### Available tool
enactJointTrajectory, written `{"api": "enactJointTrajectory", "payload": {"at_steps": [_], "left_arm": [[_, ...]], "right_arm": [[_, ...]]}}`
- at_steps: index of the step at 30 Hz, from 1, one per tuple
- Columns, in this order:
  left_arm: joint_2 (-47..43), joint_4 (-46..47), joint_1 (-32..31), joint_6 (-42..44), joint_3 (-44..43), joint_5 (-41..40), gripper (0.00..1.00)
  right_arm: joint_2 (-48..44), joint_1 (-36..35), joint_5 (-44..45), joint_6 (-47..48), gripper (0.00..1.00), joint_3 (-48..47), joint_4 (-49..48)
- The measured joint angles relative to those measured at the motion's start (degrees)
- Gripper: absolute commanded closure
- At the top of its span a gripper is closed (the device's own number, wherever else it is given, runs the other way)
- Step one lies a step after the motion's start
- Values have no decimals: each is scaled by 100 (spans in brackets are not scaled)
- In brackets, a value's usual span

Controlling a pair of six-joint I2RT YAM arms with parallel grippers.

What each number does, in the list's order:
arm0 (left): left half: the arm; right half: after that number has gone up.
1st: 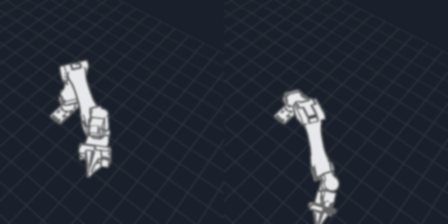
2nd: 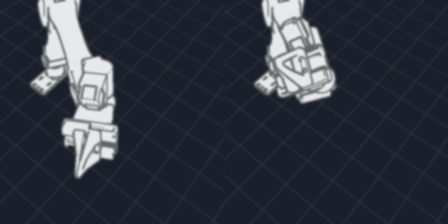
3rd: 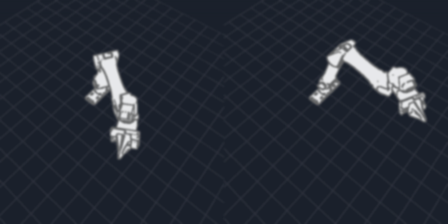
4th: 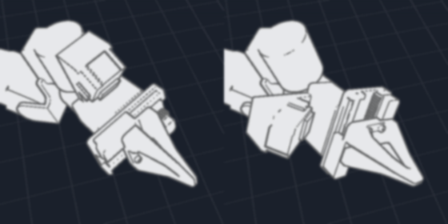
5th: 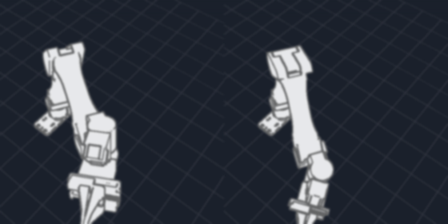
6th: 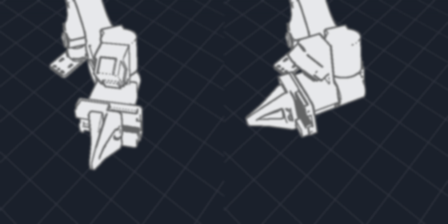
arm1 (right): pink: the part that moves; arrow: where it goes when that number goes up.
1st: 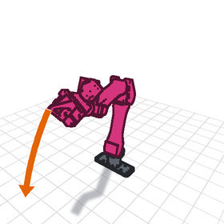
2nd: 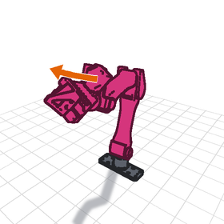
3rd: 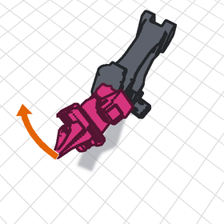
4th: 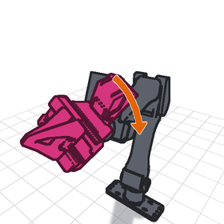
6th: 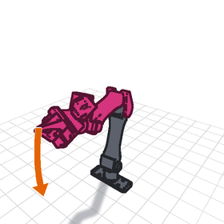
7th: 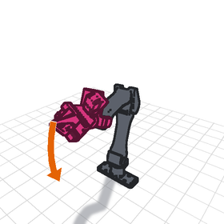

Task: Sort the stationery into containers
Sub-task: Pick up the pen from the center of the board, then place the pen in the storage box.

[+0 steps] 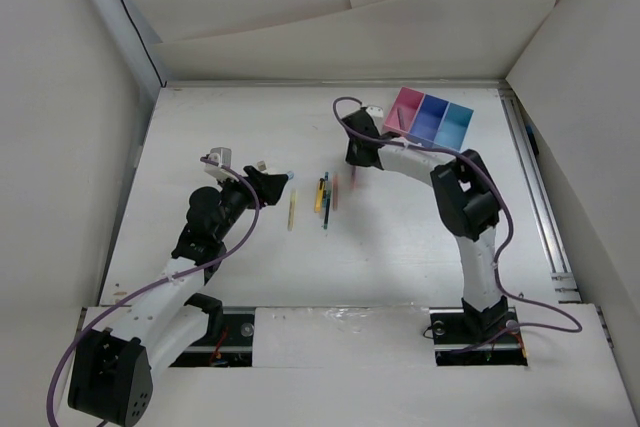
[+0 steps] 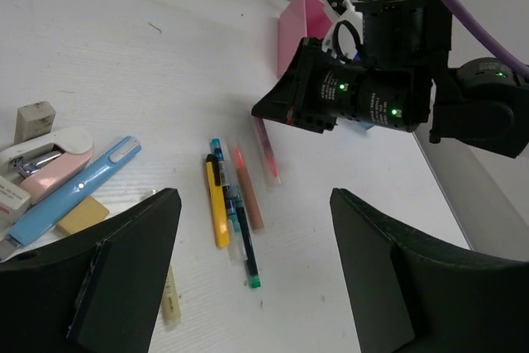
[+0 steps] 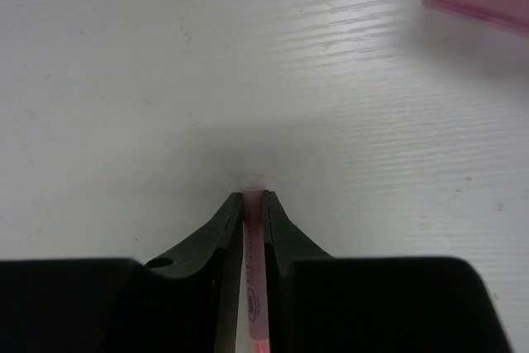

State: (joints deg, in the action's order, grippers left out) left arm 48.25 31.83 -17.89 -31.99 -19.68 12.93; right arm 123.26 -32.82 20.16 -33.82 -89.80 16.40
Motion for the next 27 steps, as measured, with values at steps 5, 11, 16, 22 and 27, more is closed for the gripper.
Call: {"api": "enactJointTrajectory", "payload": {"at_steps": [5, 11, 16, 22, 27], "left_arm": [[0, 0, 0, -2, 0, 13, 30], [0, 0, 0, -2, 0, 13, 30], [0, 0, 0, -2, 0, 13, 31], [9, 4, 0, -2, 0, 37, 31], [46, 4, 0, -2, 0, 42, 31]], "right_arm": [[-516, 212, -44, 17, 99, 192, 74], [-1220, 859, -308, 105, 99, -55, 79], [-946, 1788, -566, 125, 99, -1010, 131], [-127, 2465, -839, 44, 99, -2028, 247], [356, 2522, -1008, -72, 99, -2299, 428]]}}
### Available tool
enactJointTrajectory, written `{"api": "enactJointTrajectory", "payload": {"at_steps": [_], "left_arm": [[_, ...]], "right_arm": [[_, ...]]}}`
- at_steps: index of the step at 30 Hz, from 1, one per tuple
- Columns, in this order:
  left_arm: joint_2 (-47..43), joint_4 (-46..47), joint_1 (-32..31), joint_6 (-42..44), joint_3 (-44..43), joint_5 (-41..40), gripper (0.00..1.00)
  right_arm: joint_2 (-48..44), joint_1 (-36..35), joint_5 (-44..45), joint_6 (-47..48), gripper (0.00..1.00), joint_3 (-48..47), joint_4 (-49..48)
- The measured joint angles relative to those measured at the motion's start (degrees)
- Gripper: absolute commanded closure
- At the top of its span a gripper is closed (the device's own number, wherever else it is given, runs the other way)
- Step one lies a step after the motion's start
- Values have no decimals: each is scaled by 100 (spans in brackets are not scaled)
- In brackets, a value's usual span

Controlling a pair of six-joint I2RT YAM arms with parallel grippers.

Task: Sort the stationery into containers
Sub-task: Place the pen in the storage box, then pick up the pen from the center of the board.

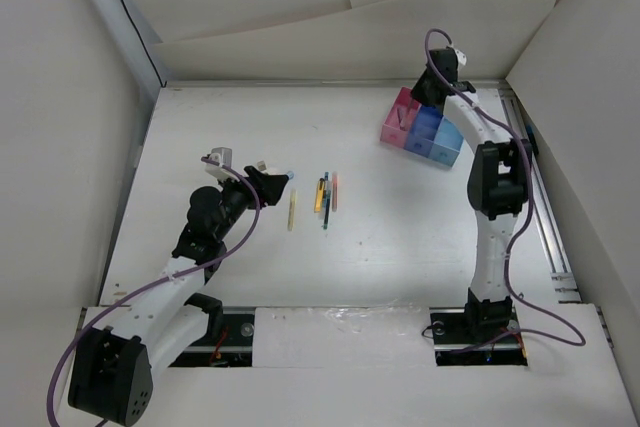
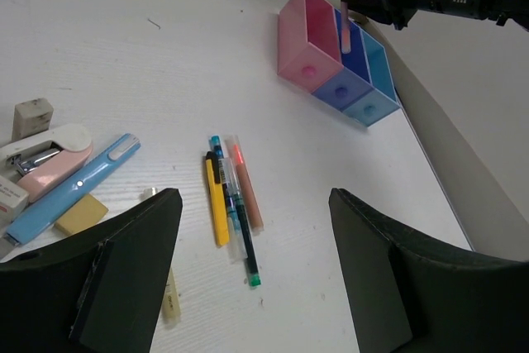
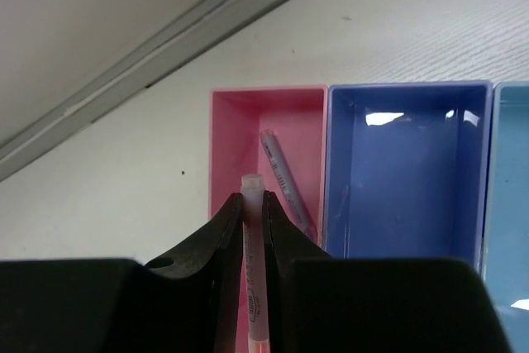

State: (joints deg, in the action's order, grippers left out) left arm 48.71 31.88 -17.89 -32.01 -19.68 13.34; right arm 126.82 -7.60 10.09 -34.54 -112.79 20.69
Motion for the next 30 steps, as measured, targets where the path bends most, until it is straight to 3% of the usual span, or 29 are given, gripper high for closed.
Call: {"api": "enactJointTrajectory", "payload": {"at_steps": [5, 10, 16, 20, 23, 24, 26, 30], "left_arm": [[35, 4, 0, 0, 0, 0, 31], [42, 4, 0, 0, 0, 2, 31], [42, 4, 0, 0, 0, 2, 31], [31, 4, 0, 0, 0, 2, 31], [28, 4, 0, 0, 0, 2, 31], [28, 4, 0, 0, 0, 2, 31], [28, 4, 0, 0, 0, 2, 32], [13, 2, 0, 0, 0, 0, 34]], "right_arm": [[149, -35, -72, -72, 98, -13, 94], [157, -37, -94, -127, 74, -11, 101], [157, -37, -107, -140, 62, -11, 98], [131, -44, -111, -140, 61, 42, 76], [-140, -107, -107, -125, 75, 452, 46], [-323, -155, -101, -118, 87, 706, -13], [-796, -332, -83, -74, 99, 1290, -70], [-1709, -1005, 2, -52, 100, 2221, -278]]}}
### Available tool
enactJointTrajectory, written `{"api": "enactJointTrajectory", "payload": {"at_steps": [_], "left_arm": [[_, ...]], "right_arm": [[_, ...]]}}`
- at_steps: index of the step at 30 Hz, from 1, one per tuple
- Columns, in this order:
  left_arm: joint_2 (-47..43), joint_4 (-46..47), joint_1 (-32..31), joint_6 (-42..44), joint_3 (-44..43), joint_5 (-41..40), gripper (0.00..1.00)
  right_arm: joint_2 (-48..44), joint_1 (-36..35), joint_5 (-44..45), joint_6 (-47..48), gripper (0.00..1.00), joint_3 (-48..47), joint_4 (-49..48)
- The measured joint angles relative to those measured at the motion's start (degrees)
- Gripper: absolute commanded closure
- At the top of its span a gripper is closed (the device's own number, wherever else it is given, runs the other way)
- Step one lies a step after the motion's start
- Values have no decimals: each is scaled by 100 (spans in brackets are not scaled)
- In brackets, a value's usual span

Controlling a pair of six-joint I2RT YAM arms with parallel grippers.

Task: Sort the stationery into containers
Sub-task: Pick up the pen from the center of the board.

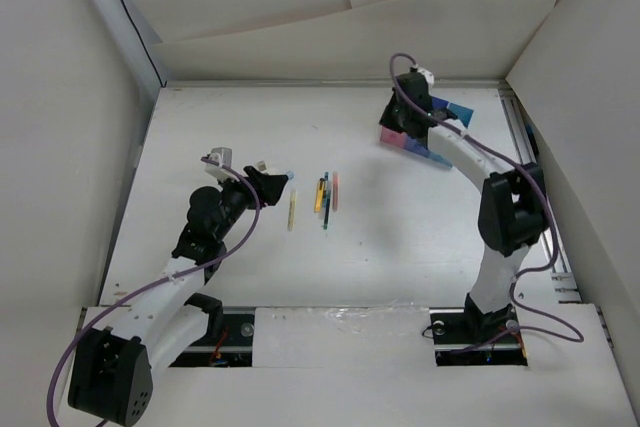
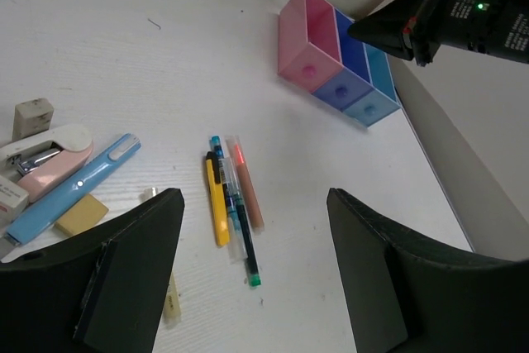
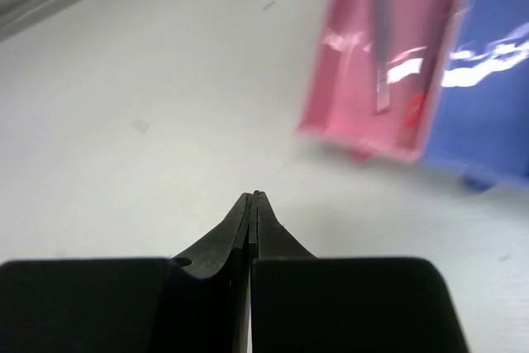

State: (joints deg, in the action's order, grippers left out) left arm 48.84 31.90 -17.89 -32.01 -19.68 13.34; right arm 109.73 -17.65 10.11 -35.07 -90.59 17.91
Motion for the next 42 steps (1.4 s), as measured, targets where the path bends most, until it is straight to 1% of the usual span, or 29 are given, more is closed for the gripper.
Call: {"api": "enactJointTrajectory", "payload": {"at_steps": [3, 4, 5, 7, 8, 9, 12, 16, 19, 22, 29, 39, 40, 42], "left_arm": [[-61, -4, 0, -2, 0, -15, 35], [-79, -4, 0, -2, 0, -22, 35], [-87, -4, 0, 0, 0, -26, 35], [-94, -4, 0, -2, 0, -28, 35], [-94, -7, 0, 0, 0, -28, 35], [-96, -7, 0, 0, 0, -28, 35], [-98, -7, 0, -2, 0, -31, 35], [-116, -11, 0, 0, 0, -31, 35], [-136, -11, 0, -2, 0, -31, 35], [-136, -24, 0, 0, 0, -31, 35], [-168, -48, 0, 0, 0, -28, 35], [-214, -48, 0, 0, 0, -31, 35], [-214, -48, 0, 0, 0, -28, 35], [-214, -48, 0, -2, 0, -28, 35]], "right_arm": [[-444, -717, 111, 44, 100, 509, -264], [-514, -946, 160, 50, 98, 645, -334], [-546, -1187, 177, 59, 89, 754, -361], [-533, -1578, 221, 68, 74, 933, -398], [-505, -1733, 282, 81, 64, 1005, -387], [-452, -1860, 345, 101, 61, 1043, -376], [-212, -2068, 520, 125, 58, 1056, -380], [201, -2118, 669, 120, 58, 962, -330], [553, -2151, 785, 116, 64, 789, -280], [761, -2197, 898, 46, 67, 667, -210], [901, -2218, 1097, -79, 70, 595, -192], [1117, -2218, 1119, -120, 70, 518, -210], [1117, -2218, 1115, -120, 74, 518, -208], [1117, -2218, 1108, -120, 79, 518, -208]]}}
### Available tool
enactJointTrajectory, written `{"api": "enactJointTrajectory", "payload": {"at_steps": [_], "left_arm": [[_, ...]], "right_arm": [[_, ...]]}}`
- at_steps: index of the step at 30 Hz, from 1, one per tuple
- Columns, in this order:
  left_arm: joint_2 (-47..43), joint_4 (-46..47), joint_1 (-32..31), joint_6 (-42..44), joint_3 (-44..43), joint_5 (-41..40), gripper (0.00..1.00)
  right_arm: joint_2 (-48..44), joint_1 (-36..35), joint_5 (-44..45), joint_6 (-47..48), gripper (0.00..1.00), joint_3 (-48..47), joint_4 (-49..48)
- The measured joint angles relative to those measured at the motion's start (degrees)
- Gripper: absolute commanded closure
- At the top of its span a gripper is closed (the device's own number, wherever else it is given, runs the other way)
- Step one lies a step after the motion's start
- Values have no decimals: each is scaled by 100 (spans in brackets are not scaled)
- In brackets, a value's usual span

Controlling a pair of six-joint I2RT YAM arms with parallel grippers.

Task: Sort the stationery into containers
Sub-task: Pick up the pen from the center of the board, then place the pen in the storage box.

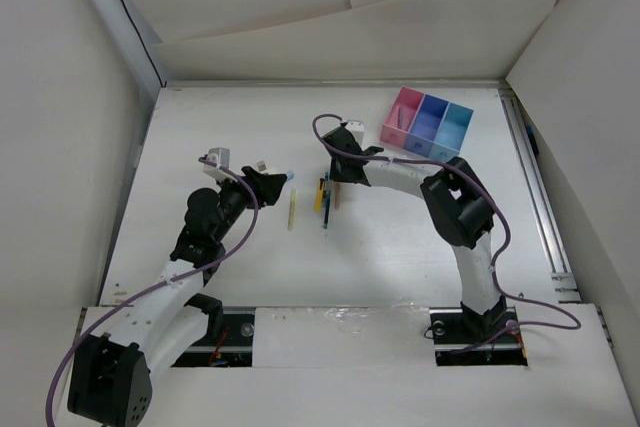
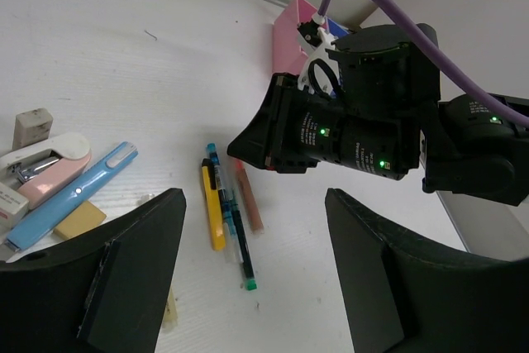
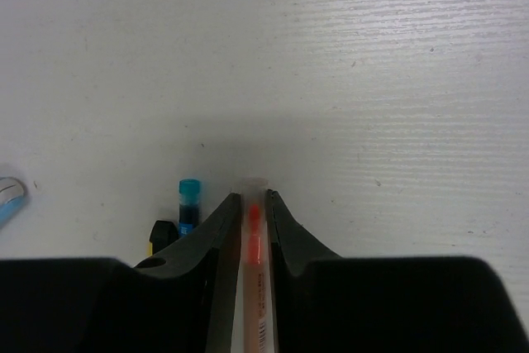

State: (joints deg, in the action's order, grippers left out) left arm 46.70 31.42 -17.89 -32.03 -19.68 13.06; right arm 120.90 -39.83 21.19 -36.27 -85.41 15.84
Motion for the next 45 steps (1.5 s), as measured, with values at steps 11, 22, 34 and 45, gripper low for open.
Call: {"api": "enactJointTrajectory", "payload": {"at_steps": [11, 22, 34, 45], "left_arm": [[0, 0, 0, 2, 0, 2, 35], [35, 0, 0, -2, 0, 11, 38], [114, 4, 0, 0, 0, 28, 41], [273, 7, 0, 0, 0, 46, 41]], "right_arm": [[-101, 116, 46, -39, 97, 70, 9], [-863, 1794, -184, 168, 99, -654, 66], [649, 2927, -518, 201, 97, -2828, 350], [957, 2931, -761, 199, 65, -2863, 601]]}}
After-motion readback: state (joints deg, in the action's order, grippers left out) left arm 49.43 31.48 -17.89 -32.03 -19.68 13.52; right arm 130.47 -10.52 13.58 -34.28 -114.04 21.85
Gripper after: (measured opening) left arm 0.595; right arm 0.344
